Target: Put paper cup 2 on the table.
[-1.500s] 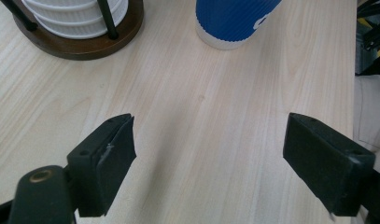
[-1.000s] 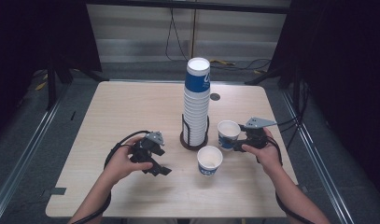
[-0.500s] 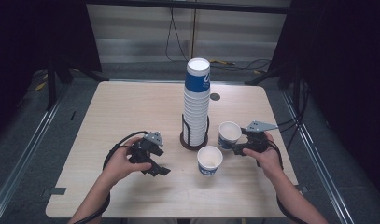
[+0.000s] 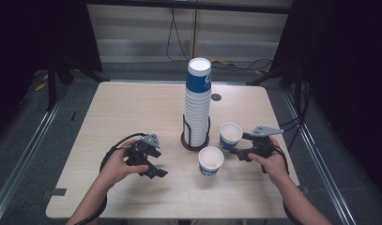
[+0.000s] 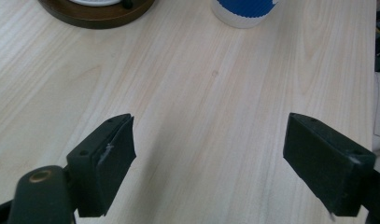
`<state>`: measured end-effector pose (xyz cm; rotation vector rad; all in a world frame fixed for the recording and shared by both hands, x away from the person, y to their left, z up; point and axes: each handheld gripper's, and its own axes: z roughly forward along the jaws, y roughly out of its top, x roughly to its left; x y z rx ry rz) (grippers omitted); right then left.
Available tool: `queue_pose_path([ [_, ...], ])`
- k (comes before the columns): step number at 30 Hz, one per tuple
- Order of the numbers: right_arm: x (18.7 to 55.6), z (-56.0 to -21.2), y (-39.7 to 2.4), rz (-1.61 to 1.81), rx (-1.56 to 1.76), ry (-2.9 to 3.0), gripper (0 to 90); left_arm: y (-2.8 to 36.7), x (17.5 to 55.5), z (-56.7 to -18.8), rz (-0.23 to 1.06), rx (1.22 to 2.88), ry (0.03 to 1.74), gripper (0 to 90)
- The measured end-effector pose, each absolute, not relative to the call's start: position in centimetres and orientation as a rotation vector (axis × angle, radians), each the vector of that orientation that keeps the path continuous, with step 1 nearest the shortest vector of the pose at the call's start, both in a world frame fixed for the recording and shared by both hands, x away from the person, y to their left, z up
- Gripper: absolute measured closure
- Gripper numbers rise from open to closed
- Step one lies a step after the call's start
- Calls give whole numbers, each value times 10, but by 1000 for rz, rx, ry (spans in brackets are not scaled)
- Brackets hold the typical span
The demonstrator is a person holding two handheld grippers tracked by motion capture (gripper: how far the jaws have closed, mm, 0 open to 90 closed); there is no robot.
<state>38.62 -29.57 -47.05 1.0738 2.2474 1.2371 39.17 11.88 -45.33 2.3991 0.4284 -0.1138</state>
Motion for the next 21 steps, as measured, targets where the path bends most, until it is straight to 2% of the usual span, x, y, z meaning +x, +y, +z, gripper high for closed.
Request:
queue_pose_path([
  [4,381,-471,-300,1225,1099,2252,131,123,392,-451,-74,2443,419,164],
  [7,377,-471,-304,1207,1093,2255,131,124,392,-453,-106,2385,441,163],
  [8,376,-471,-305,1202,1099,2252,131,125,394,-453,-100,2401,409,162],
  [13,368,-473,-309,1189,1097,2285,132,129,392,-456,-95,2368,475,160],
  [21,357,-478,-314,1158,1102,2299,132,140,393,-457,-80,2382,470,160],
])
